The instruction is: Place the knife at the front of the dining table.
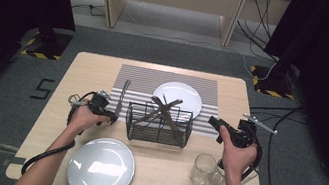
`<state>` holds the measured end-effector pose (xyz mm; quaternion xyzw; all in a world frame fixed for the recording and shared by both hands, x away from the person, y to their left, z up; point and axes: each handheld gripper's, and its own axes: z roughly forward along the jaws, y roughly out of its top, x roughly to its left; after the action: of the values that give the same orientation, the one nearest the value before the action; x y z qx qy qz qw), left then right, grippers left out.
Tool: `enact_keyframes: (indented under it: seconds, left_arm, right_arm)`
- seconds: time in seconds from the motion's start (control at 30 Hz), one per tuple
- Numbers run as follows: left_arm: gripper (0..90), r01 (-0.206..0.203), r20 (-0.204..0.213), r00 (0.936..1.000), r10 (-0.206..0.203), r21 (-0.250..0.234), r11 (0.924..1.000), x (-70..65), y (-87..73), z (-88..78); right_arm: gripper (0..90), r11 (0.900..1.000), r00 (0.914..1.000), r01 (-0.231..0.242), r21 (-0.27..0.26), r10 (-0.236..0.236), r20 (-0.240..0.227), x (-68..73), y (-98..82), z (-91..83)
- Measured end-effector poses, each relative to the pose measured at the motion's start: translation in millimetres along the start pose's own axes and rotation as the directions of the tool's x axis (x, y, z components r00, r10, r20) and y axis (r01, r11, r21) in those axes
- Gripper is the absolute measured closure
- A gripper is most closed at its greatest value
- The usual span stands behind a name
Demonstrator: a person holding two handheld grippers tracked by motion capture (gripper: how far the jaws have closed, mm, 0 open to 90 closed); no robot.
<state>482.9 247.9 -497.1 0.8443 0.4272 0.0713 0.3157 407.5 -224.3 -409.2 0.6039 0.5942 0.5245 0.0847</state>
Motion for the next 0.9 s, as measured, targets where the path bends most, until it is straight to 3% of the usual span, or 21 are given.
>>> enact_keyframes:
  seconds: [0.9]
  left_arm:
    - [69.7,0.022,-0.002,0.9997,-0.022,0.012,0.9997,7.1,16.6,9.2]
  right_arm:
    - [50.3,1.000,1.0000,-0.001,-0.004,0.001,0.001,-1.7,0.8,-0.8]
